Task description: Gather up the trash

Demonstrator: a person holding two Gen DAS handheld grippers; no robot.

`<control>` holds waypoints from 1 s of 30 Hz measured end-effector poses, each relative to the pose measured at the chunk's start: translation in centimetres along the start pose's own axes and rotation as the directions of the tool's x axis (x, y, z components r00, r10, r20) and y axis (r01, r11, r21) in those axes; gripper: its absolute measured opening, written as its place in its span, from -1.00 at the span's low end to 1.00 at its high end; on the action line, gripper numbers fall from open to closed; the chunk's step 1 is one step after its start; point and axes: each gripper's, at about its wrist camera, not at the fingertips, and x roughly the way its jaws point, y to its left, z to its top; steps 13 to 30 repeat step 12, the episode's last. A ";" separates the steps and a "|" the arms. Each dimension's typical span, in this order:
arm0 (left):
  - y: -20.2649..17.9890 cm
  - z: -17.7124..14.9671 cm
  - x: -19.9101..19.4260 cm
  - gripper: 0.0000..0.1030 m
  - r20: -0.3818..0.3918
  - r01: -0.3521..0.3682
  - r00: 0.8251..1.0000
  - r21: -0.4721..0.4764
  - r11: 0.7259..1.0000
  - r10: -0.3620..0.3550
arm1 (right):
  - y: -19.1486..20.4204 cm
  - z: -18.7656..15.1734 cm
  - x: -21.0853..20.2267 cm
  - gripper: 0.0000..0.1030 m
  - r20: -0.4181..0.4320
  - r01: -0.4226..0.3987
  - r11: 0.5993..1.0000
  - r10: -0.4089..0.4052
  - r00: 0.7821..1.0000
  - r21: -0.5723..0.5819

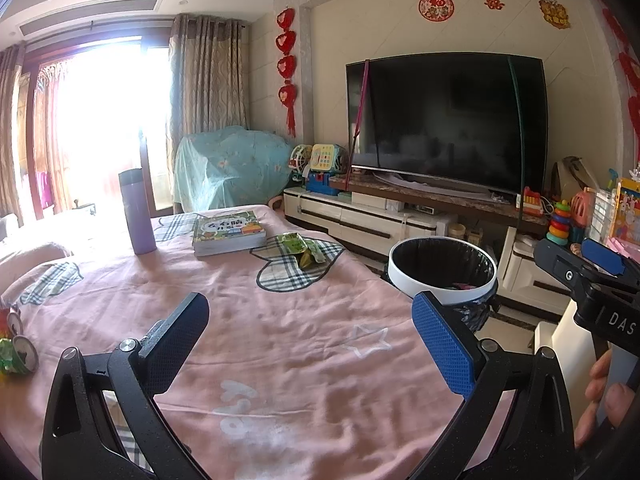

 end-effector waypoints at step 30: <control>1.1 -0.2 1.3 1.00 -0.041 0.000 0.999 -0.017 1.000 -0.001 | 0.2 -0.3 1.4 1.00 -0.035 -0.022 1.000 0.022 0.999 0.010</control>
